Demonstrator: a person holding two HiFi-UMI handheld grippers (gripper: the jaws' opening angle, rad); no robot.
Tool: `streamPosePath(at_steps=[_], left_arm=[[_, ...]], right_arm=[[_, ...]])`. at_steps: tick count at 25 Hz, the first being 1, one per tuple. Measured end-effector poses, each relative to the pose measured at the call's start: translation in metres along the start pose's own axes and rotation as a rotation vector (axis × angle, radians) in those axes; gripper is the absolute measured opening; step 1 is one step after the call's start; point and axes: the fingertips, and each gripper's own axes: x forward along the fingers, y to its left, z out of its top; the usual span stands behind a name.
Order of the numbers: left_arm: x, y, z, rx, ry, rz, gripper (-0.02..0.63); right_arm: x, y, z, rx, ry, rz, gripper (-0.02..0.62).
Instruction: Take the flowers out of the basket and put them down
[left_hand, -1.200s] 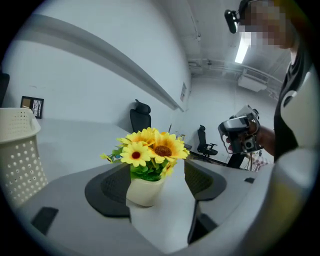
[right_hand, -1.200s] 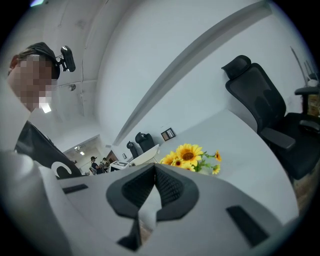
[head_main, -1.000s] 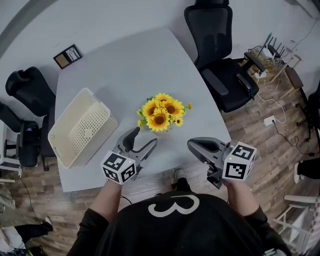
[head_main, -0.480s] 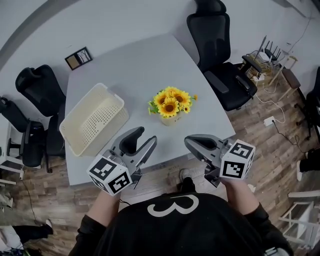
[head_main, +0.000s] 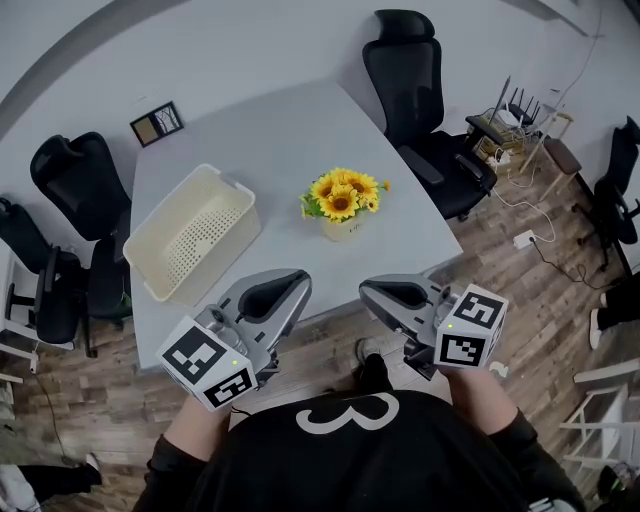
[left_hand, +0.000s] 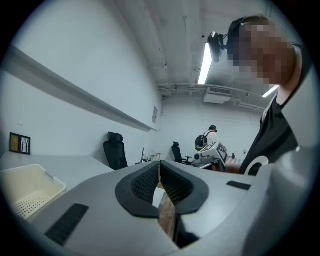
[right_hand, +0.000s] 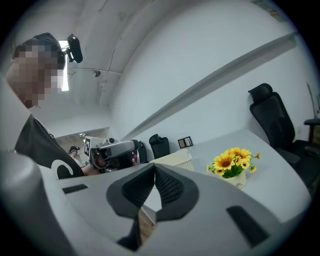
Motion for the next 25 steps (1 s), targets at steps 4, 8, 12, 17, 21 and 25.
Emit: streamPosePath(at_steps=[4,8,12,17,21,25], left_arm=[[-0.016,-0.010,-0.009,-0.038,0.042,-0.044,0.012],[-0.027,-0.013,-0.024,-0.067,0.055,-0.043,0.012],[-0.034,-0.014,-0.030,-0.073,0.060,-0.042,0.012],[-0.038,-0.015,-0.032,-0.073,0.061,-0.034,0.012],[-0.037,-0.011,-0.041,-0.069,0.091,-0.020,0.012],[-0.033,-0.009,-0.047,-0.091,0.100,-0.025,0.012]], right_arm=[[0.000,0.022,0.001,-0.076,-0.047,-0.012,0.009],[0.005,0.035,-0.007,-0.080,-0.046,-0.015,0.009],[0.007,0.042,-0.011,-0.068,-0.053,-0.018,0.009],[0.008,0.042,-0.017,-0.043,-0.047,-0.034,0.009],[0.013,0.044,-0.021,-0.035,-0.037,-0.020,0.009],[0.013,0.041,-0.026,-0.022,-0.030,-0.018,0.009]])
